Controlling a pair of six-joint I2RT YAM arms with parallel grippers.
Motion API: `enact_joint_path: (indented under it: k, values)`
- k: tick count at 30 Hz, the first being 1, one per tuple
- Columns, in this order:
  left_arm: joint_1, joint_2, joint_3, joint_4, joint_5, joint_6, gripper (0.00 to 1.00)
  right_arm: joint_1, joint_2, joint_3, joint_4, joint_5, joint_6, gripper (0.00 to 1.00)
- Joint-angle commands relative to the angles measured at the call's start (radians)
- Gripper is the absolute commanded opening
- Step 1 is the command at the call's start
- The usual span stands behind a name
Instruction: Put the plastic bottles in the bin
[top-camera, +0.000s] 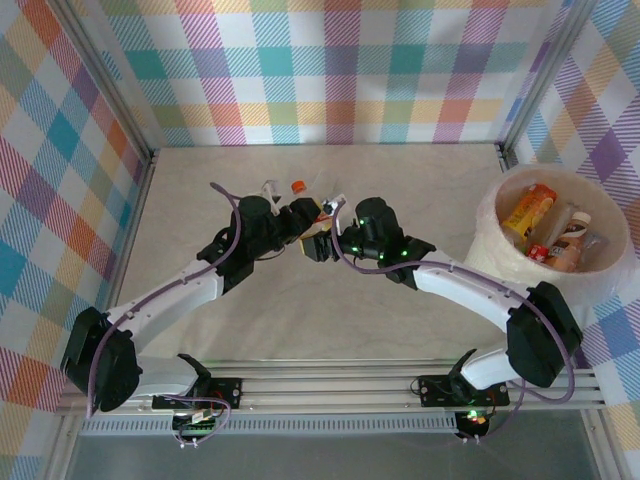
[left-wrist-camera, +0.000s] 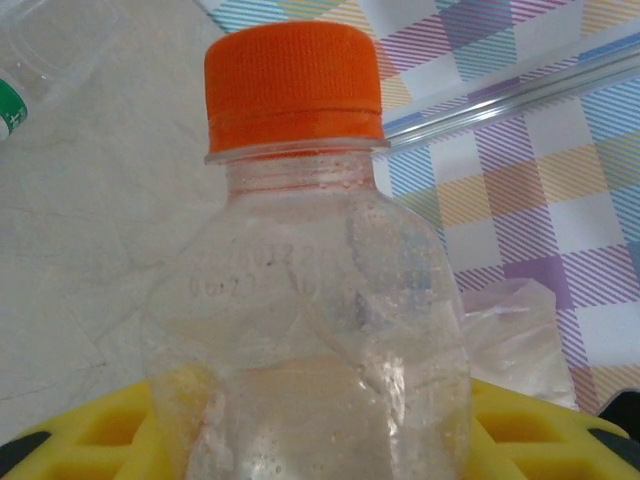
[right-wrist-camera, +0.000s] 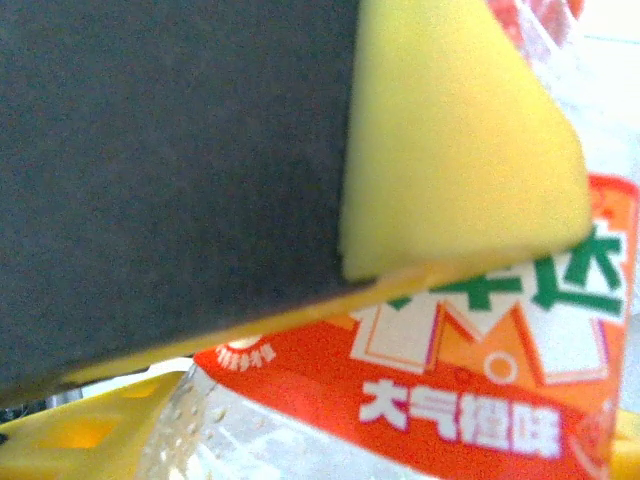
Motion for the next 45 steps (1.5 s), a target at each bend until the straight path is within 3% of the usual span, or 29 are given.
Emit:
enact_joint_path:
  k: [1, 7, 16, 29, 32, 39, 45]
  values:
    - [-0.023, 0.009, 0.042, -0.051, 0.049, -0.019, 0.53, 0.007, -0.005, -0.009, 0.088, 0.041, -0.036, 0.59]
    - [-0.022, 0.021, 0.075, -0.096, 0.061, -0.009, 0.64, 0.007, -0.021, -0.024, 0.085, 0.049, -0.039, 0.54]
    - [-0.021, -0.012, 0.115, -0.133, 0.068, 0.042, 0.77, 0.007, -0.048, -0.046, 0.050, 0.116, -0.032, 0.53]
    - [-0.022, -0.134, 0.107, -0.130, 0.080, 0.180, 0.95, -0.003, -0.130, -0.037, -0.161, 0.280, -0.062, 0.53]
    - [-0.023, -0.135, 0.112, -0.114, 0.133, 0.223, 1.00, -0.026, -0.150, -0.010, -0.230, 0.293, -0.075, 0.54]
    - [-0.033, -0.106, 0.112, -0.062, 0.209, 0.250, 1.00, -0.121, -0.250, 0.041, -0.362, 0.287, -0.115, 0.53]
    - [-0.107, -0.040, 0.192, -0.115, 0.253, 0.371, 1.00, -0.255, -0.345, 0.133, -0.535, 0.173, -0.117, 0.52]
